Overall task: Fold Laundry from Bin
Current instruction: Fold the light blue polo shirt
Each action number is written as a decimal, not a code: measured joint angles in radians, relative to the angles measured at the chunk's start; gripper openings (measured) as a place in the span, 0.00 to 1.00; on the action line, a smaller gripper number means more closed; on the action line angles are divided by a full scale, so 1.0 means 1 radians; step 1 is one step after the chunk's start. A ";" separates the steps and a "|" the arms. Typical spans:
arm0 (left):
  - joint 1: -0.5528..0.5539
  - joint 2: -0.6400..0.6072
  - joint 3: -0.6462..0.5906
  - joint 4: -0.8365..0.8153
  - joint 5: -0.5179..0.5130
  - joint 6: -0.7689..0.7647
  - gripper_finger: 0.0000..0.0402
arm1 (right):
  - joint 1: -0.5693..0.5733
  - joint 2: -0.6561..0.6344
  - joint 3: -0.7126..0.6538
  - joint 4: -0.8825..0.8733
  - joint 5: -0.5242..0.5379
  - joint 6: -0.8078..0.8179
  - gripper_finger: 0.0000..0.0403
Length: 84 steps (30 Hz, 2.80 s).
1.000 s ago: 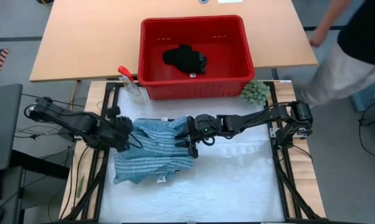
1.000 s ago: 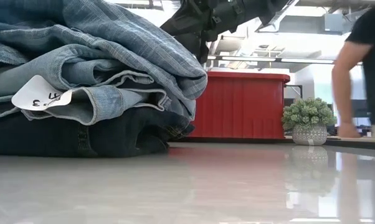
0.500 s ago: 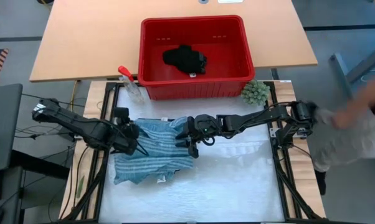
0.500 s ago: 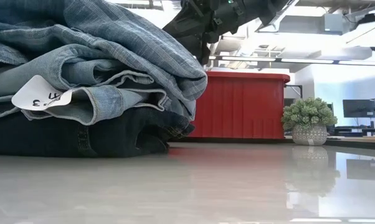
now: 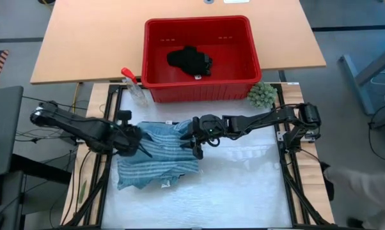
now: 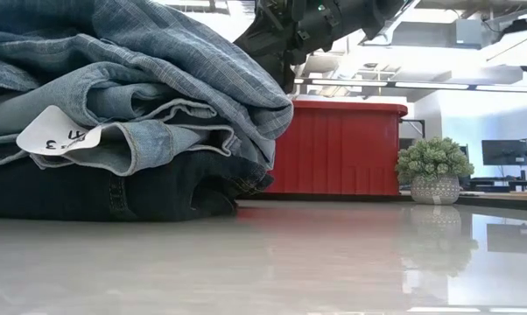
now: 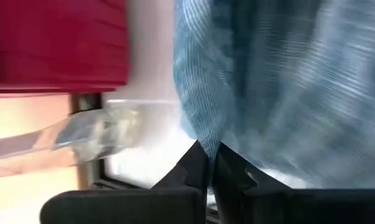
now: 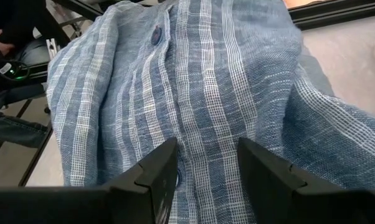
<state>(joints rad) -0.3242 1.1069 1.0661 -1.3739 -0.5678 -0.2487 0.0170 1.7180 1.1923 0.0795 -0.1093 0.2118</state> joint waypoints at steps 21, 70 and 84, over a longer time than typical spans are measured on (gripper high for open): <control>-0.010 -0.110 0.090 -0.195 0.430 -0.249 0.00 | 0.000 0.019 0.257 -0.021 0.023 0.029 0.49; -0.126 -0.064 -0.206 0.645 0.031 -0.779 0.18 | -0.069 0.215 0.650 -0.697 -0.022 -0.108 0.49; -0.165 -0.060 -0.251 0.562 -0.110 -0.857 0.15 | -0.020 -0.214 -0.135 -0.004 0.030 0.400 0.49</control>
<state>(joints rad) -0.4889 1.0465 0.8150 -0.8124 -0.6783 -1.1052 -0.0033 1.5037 1.0577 0.0759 -0.0789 0.6115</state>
